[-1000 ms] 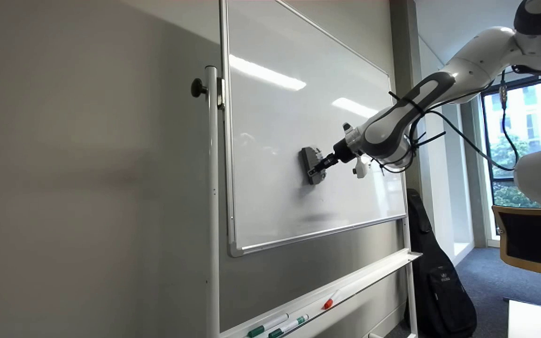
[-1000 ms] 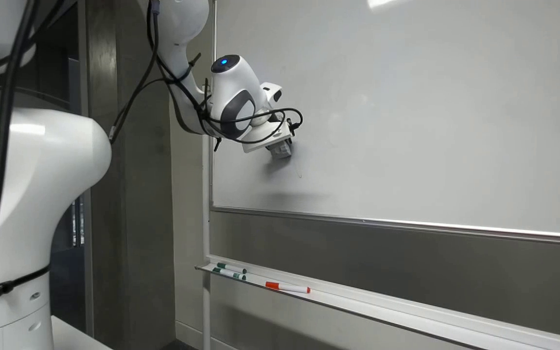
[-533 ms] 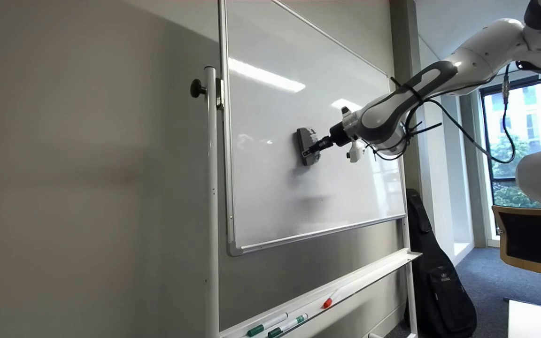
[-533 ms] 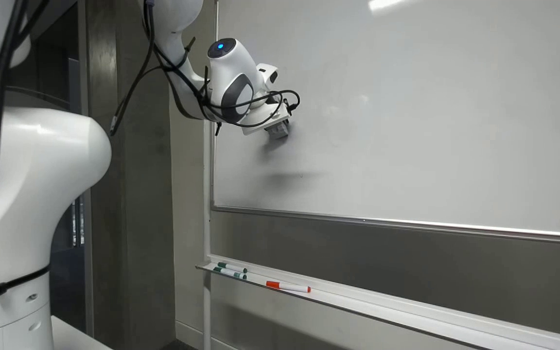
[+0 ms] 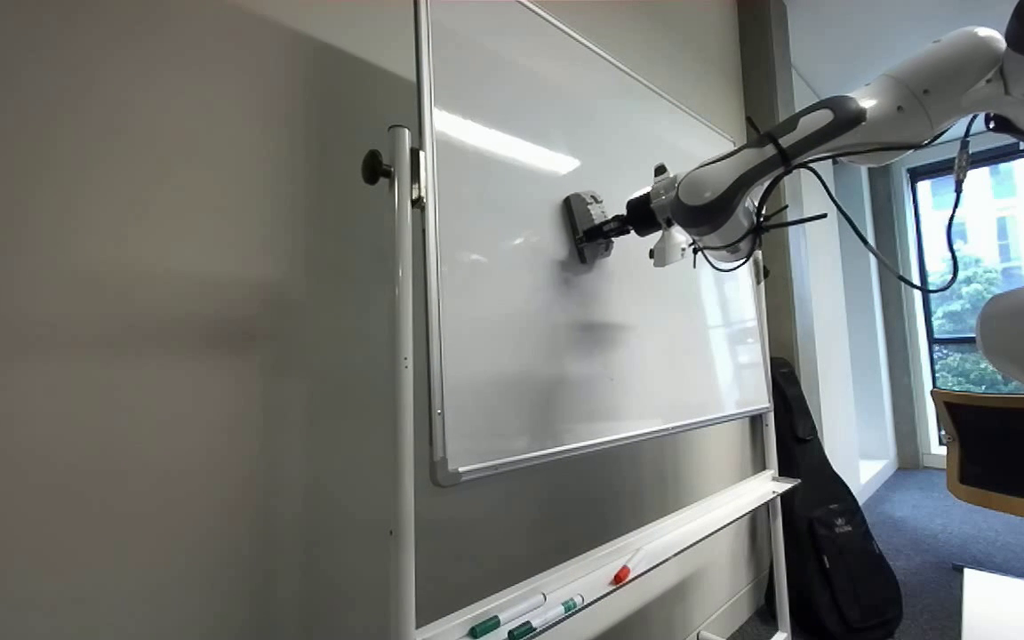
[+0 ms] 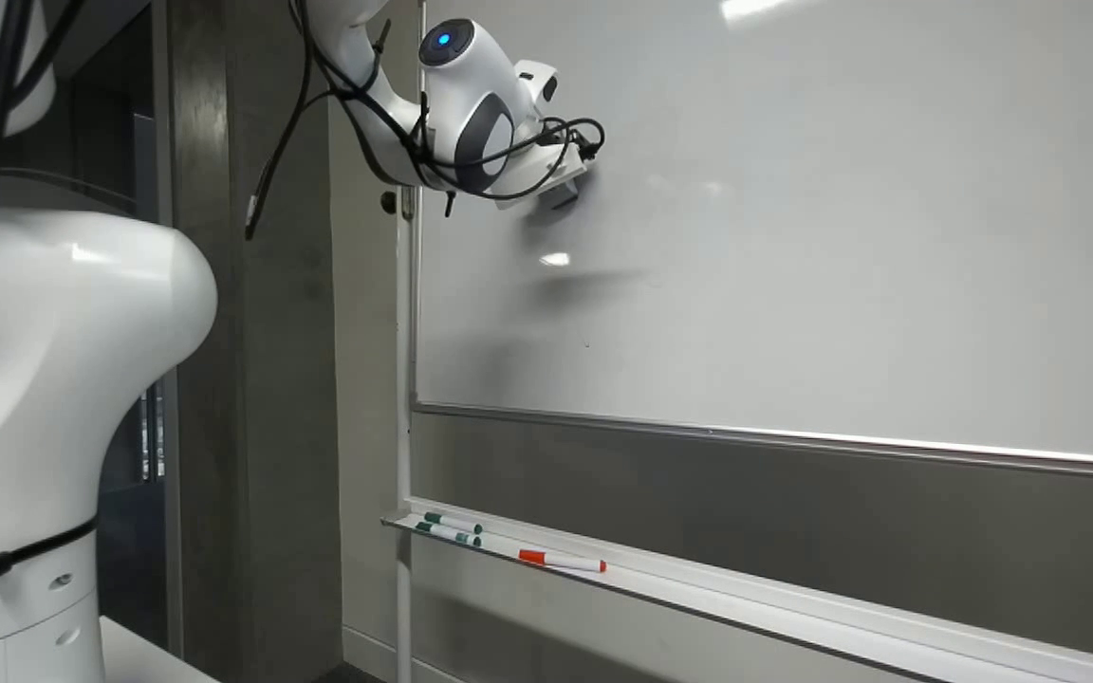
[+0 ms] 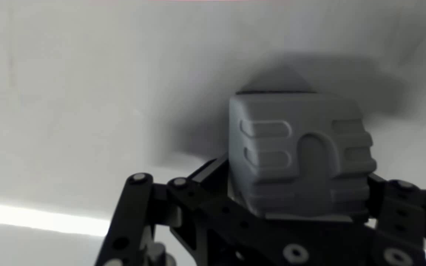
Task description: Pick up the duster, clean the whiteboard and then put the duster back down
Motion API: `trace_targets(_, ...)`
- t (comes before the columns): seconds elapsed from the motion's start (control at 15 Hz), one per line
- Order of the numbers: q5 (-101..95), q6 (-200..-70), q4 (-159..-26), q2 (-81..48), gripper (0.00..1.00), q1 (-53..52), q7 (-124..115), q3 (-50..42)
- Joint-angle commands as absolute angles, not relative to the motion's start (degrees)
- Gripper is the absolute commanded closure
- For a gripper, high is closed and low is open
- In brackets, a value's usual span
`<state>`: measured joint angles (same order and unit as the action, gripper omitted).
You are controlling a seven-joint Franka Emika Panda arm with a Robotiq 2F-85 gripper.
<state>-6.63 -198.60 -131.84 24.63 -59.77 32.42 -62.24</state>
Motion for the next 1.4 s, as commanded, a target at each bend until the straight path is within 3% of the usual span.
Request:
trace_targets(0.0,-6.1,-198.6,-122.4,22.4,0.62,-60.8,33.6,-66.9)
trace_targets(0.73,-5.2,-198.7,-110.1,21.7,0.62,-62.6,34.9,-79.2)
trace_targets(1.33,-19.3,-198.6,-124.0,27.7,0.62,-51.0,21.5,-68.6)
